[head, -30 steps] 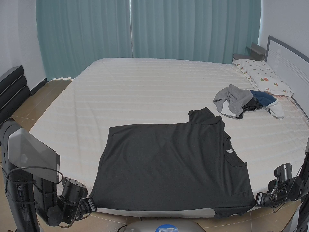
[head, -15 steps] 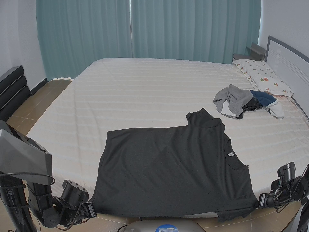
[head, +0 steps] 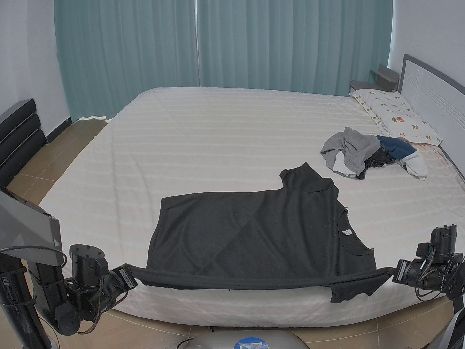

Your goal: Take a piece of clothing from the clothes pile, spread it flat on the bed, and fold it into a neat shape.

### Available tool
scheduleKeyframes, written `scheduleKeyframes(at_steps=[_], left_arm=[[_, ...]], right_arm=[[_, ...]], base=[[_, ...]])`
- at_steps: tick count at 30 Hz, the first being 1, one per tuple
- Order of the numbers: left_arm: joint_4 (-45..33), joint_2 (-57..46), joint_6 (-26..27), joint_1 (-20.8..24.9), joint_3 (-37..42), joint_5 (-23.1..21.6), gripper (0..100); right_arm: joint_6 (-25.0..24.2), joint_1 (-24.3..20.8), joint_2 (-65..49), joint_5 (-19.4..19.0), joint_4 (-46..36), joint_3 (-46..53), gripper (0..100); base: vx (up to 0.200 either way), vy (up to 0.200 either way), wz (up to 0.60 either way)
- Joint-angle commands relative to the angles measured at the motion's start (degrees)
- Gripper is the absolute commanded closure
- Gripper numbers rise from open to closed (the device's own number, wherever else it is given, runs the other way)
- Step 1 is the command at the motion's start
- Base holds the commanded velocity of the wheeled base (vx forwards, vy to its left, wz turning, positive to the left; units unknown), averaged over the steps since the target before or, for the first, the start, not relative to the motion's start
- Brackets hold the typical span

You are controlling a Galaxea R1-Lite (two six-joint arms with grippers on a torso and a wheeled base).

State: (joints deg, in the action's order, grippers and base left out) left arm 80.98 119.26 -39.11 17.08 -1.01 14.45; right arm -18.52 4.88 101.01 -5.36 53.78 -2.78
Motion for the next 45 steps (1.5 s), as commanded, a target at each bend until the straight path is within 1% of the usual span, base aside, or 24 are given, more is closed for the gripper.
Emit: scheduleKeyframes(at_steps=[1, 6, 9, 14, 22, 31, 34, 40, 43, 45], left_arm=[[4.71, 4.23, -0.44, -1.43, -1.45, -0.12, 100], [7.17, 6.42, 0.00, -1.52, -4.09, 0.06, 100], [7.08, 6.42, -0.09, -1.61, -5.14, 0.06, 100], [7.17, 5.98, -0.09, -1.52, -5.40, 0.06, 100], [7.17, 4.75, -0.09, -1.52, -5.40, -0.03, 100], [7.08, 1.33, -0.62, -1.43, -3.03, -0.21, 100], [7.08, 0.97, -0.62, -1.00, -2.33, -0.12, 100], [7.17, 0.53, -0.79, -0.91, -0.83, -0.21, 100], [7.08, 1.06, -0.79, -0.91, -0.92, -0.21, 100], [7.08, 1.24, -0.79, -0.91, -1.36, -0.47, 100]], right_arm=[[-1.43, -1.62, 4.98, -0.44, 1.59, -4.87, 100], [-1.87, -2.42, 8.41, 0.09, 3.26, -9.35, 100], [-1.87, -2.42, 8.32, 0.18, 4.75, -10.76, 100], [-1.79, -2.50, 6.65, 0.27, 4.84, -12.51, 100], [-1.52, -3.21, 4.37, 0.18, 4.84, -12.25, 100], [-0.73, -3.65, -1.87, 0.35, 3.96, -12.51, 100], [0.59, -3.91, -2.93, 0.35, 2.47, -11.37, 100], [1.82, -3.91, -4.60, 0.18, 2.29, -8.56, 100], [3.66, -3.82, -3.80, 0.00, 2.29, -7.68, 100], [4.02, -3.73, -3.01, -0.17, 2.29, -7.86, 100]], base=[[0.000, 0.000, 0.00], [0.000, 0.000, 0.00], [0.000, 0.000, 0.00], [0.000, 0.000, 0.00], [0.000, 0.000, 0.00], [0.000, 0.000, 0.00], [0.000, 0.000, 0.00], [0.000, 0.000, 0.00], [0.000, 0.000, 0.00], [0.000, 0.000, 0.00]])
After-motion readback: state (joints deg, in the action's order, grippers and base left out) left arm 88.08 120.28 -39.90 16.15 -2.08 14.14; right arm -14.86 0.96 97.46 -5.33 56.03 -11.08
